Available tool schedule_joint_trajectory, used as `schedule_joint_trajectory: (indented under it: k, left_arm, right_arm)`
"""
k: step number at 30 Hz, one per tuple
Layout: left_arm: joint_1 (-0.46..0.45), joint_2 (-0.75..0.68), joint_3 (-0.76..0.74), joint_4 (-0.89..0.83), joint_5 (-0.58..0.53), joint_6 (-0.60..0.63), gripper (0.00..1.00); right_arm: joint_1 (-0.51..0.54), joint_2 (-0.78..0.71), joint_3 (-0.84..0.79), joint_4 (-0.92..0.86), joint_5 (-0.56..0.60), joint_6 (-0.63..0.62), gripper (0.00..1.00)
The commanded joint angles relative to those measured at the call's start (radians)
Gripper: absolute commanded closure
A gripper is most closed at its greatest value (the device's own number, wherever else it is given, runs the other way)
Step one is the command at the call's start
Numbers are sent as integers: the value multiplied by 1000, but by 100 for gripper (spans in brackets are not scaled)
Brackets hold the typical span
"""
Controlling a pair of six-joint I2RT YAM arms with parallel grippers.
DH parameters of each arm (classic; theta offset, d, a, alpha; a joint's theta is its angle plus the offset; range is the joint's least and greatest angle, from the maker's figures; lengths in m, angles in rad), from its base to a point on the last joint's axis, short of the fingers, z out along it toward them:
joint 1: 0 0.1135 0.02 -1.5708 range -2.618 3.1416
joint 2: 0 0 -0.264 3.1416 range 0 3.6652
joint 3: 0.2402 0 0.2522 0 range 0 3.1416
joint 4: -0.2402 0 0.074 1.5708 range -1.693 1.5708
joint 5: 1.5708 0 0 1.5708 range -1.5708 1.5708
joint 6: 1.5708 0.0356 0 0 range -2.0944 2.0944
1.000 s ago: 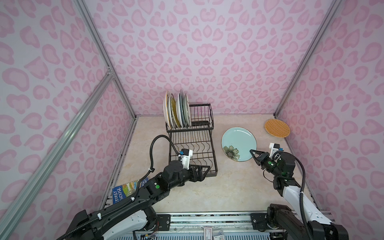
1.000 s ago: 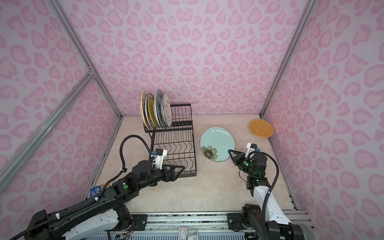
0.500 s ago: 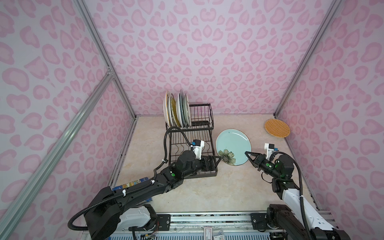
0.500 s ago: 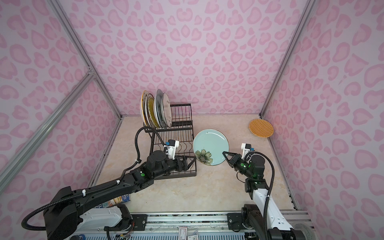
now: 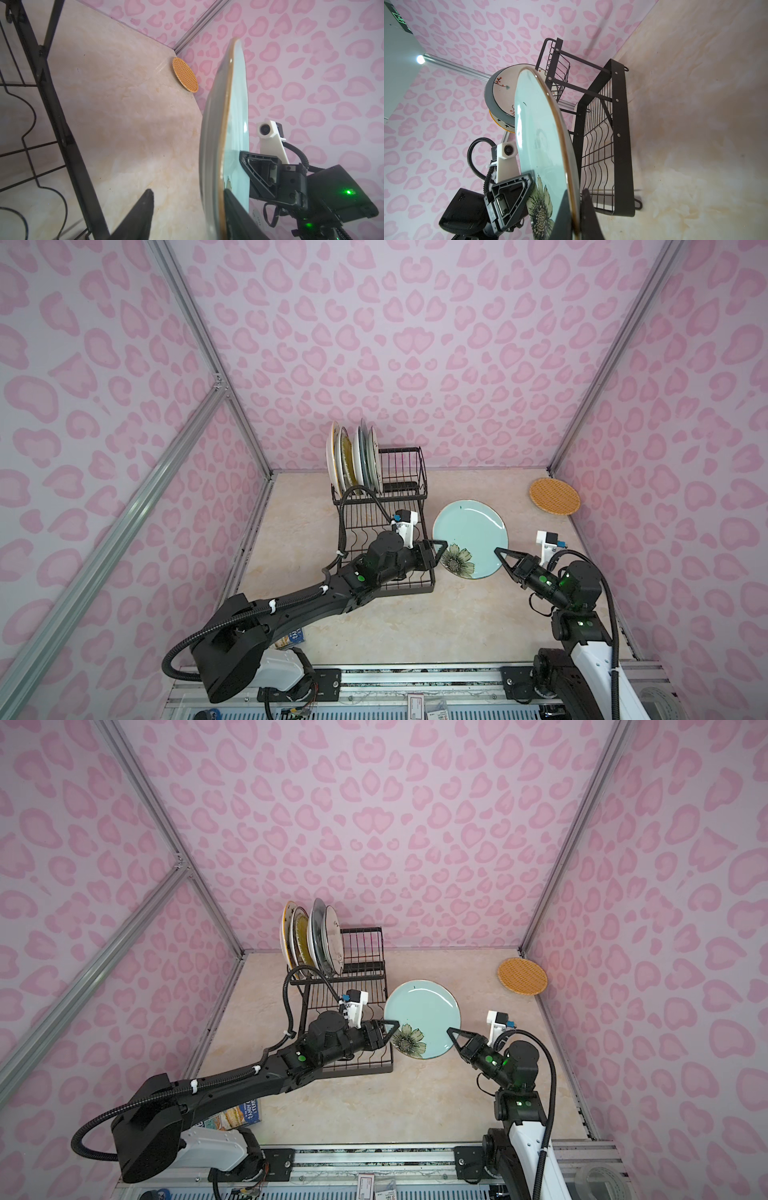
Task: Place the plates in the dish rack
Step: 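Tilt the teal plate up with the right gripper while the left gripper grasps its rim, then lift the teal plate with the left gripper while the right gripper releases and withdraws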
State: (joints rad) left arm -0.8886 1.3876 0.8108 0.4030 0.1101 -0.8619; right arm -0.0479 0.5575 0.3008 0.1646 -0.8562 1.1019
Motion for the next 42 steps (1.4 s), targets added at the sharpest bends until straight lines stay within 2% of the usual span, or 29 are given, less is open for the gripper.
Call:
schedule_joint_trajectory:
  k: [1,11,15,19,24,31,34,42]
  left_arm:
    - [0,16,21,70,33,-19,55]
    - [0,45,21,165,121,-137,96]
    - [-3,56,19,217,178,-180,97]
    - [-10,32,17,212,180,-170,97]
    - [-15,-8,17,165,144,-128,97]
    - [-16,-40,18,124,100,-86,97]
    - [-16,-60,29,93,65,-64,97]
    - [-16,-154,47,17,-2,2,97]
  right_arm:
    - [0,-42,3,-22,9,-11,100]
    - [2,-148,4,-139,41,-14,100]
    - [1,-181,20,-197,52,-23,100]
    - [2,-215,27,-244,65,-29,99]
    - [2,-259,32,-287,84,-24,75]
    - [2,-273,64,-340,105,-27,54]
    - [2,-272,94,-384,116,-55,47]
    - [1,-268,181,-492,161,-136,34]
